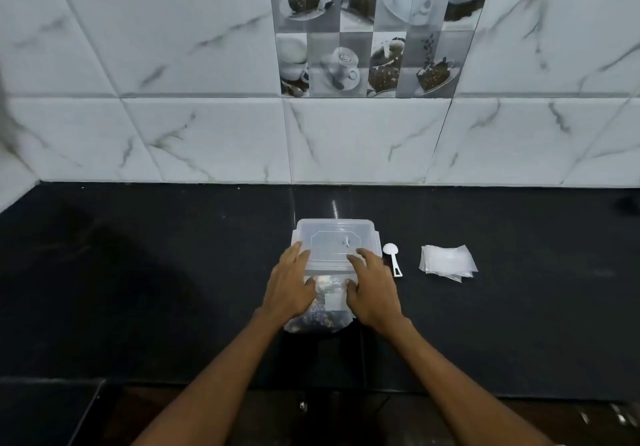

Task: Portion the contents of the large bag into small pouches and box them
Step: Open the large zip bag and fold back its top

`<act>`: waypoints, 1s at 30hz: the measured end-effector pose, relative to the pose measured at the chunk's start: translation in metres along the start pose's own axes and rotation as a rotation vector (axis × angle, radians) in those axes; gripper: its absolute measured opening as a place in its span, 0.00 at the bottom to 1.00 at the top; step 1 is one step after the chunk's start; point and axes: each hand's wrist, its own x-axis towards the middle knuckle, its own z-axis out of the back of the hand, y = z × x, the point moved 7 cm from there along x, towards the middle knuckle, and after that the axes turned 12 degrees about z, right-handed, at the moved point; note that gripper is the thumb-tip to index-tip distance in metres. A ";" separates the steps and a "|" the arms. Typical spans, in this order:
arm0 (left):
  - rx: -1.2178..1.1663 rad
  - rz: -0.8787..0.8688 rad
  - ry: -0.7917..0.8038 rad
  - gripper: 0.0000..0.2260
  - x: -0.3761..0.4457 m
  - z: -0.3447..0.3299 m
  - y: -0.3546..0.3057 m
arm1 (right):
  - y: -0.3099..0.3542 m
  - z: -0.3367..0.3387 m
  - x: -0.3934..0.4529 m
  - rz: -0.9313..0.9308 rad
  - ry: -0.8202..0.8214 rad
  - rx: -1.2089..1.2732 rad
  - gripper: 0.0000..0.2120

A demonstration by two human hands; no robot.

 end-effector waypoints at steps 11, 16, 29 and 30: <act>-0.711 0.801 0.035 0.10 -0.025 -0.032 0.077 | -0.011 -0.039 -0.038 -0.593 -0.212 0.780 0.16; -1.009 0.701 0.091 0.08 -0.032 -0.043 0.069 | -0.032 -0.044 -0.049 -0.725 -0.245 0.963 0.15; -1.108 0.845 0.235 0.13 -0.047 -0.061 0.052 | -0.048 -0.026 -0.081 -0.831 -0.281 1.190 0.08; -1.076 0.887 0.271 0.14 -0.049 -0.061 0.051 | -0.049 -0.026 -0.081 -0.836 -0.292 1.146 0.08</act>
